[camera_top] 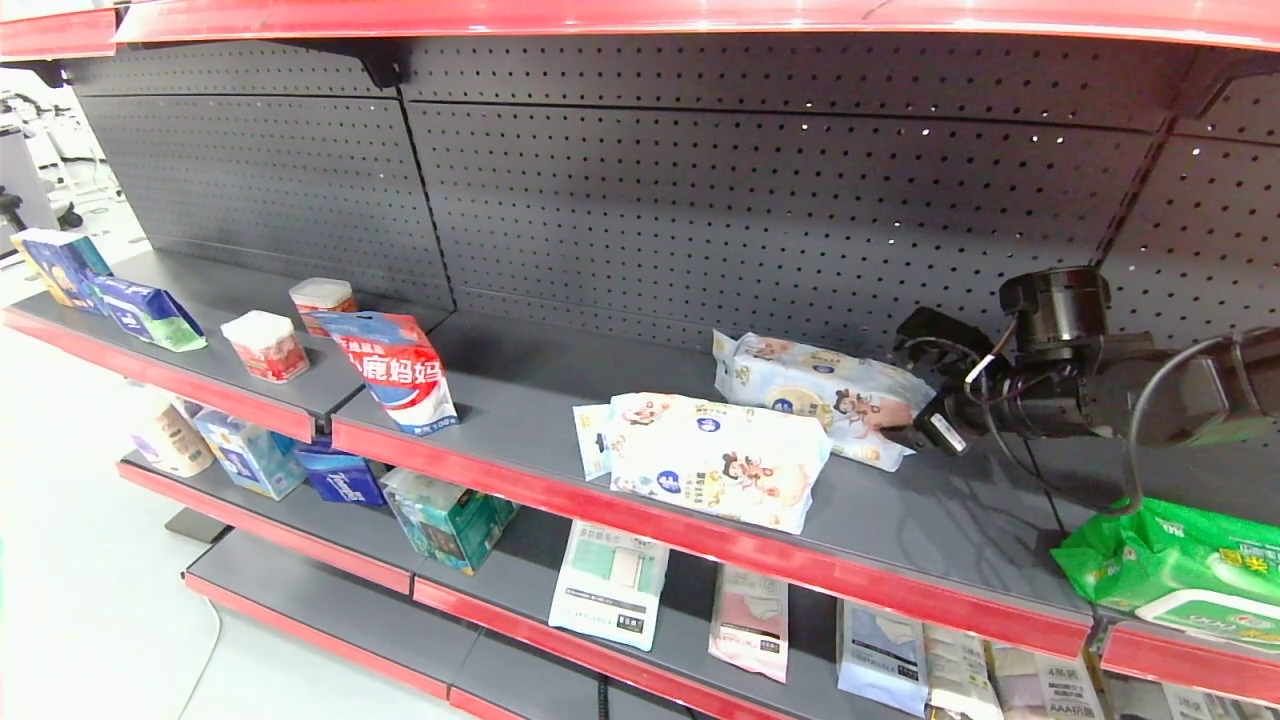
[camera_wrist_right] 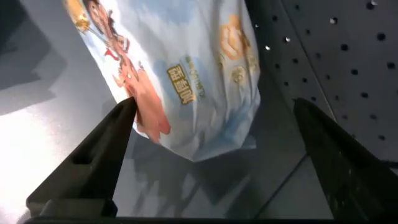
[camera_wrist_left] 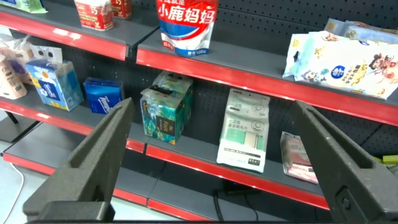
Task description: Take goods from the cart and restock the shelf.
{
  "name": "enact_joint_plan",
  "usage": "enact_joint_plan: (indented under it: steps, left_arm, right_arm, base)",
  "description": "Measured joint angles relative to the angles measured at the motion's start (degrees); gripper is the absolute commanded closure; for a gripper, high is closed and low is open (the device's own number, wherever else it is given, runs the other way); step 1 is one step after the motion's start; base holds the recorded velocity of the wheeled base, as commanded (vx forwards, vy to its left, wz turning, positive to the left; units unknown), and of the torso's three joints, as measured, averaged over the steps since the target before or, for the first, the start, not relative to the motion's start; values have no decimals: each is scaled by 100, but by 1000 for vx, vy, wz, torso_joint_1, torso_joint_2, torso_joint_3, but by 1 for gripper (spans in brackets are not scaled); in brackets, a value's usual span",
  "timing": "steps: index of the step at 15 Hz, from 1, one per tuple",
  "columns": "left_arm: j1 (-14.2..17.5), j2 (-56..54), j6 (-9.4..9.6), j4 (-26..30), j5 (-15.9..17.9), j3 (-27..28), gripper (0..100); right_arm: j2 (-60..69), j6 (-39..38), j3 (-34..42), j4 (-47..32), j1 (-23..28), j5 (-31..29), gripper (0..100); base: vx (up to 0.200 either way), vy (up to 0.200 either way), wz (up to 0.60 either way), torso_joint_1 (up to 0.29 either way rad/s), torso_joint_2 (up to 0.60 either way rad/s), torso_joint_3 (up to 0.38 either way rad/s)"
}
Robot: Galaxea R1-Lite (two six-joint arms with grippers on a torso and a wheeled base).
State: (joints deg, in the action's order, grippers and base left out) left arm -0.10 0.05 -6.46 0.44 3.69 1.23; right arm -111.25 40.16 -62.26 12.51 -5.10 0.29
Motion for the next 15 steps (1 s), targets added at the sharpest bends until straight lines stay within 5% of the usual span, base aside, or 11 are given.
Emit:
enact_joint_plan:
  steps: [10, 15]
  left_arm:
    - [0, 0, 1, 0, -2, 0, 0]
    - [0, 0, 1, -1, 0, 0, 0]
  right_arm:
    - [207, -294, 278, 2, 130, 2, 0]
    - [642, -759, 791, -11, 678, -396, 0]
  base:
    - [0, 0, 0, 0, 0, 0]
    - [0, 0, 0, 0, 0, 0]
